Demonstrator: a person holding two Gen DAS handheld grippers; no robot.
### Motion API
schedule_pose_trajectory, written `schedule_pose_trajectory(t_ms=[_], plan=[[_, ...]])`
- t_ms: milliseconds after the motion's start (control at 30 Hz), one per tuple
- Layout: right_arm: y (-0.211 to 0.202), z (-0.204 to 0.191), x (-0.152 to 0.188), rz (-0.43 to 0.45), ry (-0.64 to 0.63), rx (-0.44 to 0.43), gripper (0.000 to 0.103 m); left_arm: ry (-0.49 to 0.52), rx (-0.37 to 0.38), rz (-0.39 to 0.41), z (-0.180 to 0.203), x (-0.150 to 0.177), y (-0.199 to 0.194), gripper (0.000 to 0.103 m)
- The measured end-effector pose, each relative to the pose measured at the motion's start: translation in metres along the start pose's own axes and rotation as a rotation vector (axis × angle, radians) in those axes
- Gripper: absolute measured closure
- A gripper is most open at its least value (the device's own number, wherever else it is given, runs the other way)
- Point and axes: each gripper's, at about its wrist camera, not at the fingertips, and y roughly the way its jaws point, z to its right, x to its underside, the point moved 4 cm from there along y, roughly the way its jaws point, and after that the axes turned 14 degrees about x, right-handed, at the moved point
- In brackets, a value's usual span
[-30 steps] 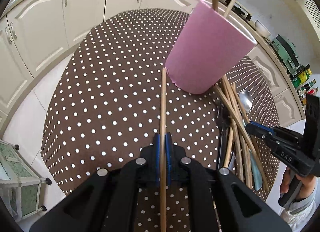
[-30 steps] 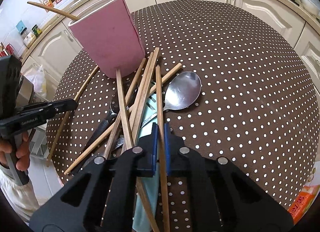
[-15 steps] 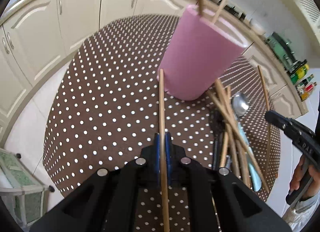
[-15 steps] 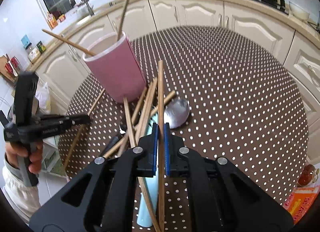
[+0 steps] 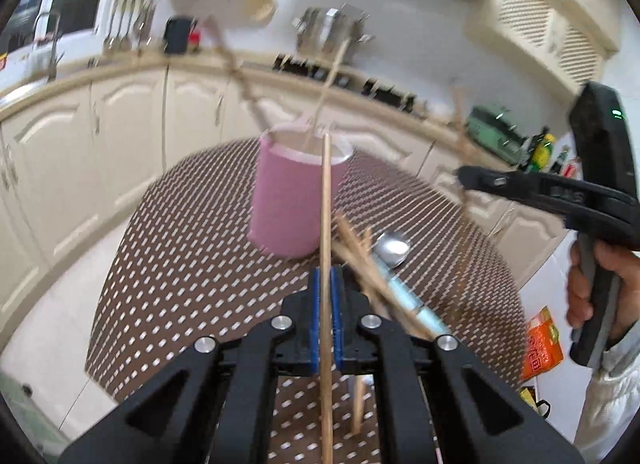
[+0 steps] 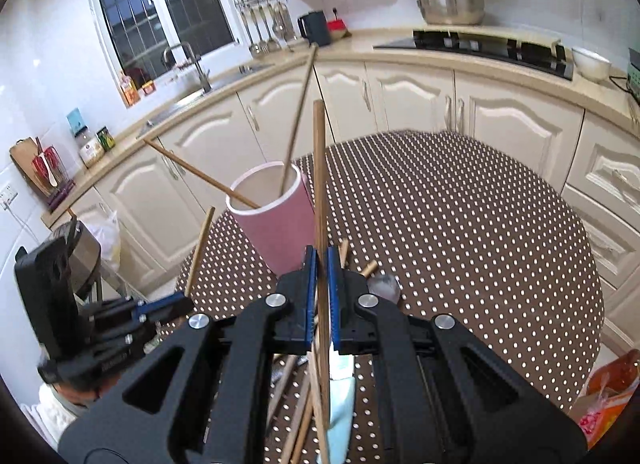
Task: Organize utensils
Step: 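Lift both held chopsticks up from the pile toward the pink cup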
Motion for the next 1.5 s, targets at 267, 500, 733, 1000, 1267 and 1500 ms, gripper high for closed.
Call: schedule_pose_trajectory(t_ms=[267,500,733,1000,1267,1500], plan=[[-0.019,-0.013,-0.023,0.084,0.015,-0.027,0.097,0.047,0.043,0.253,0.023,-0.049,-0.021,0.098],[-0.021,-0.025,-0.048,0.145,0.025,-0.056,0.097,0.092,0.034,0.410,0.034,-0.090,-0.021,0.098],[-0.032,-0.034,-0.085,0.227,0.036,-0.090,0.097,0.138,-0.038,0.564,0.037,-0.132,-0.019,0.098],[-0.029,-0.043,-0.110,0.272,0.037,-0.097,0.097,0.125,-0.148,0.679,0.026,-0.156,-0.009,0.098],[-0.013,-0.046,-0.118,0.270,0.029,-0.077,0.100,0.127,-0.197,0.681,0.017,-0.157,0.011,0.098],[0.037,-0.027,-0.091,0.118,-0.004,0.052,0.099,0.133,-0.210,0.610,0.015,-0.146,0.016,0.098]])
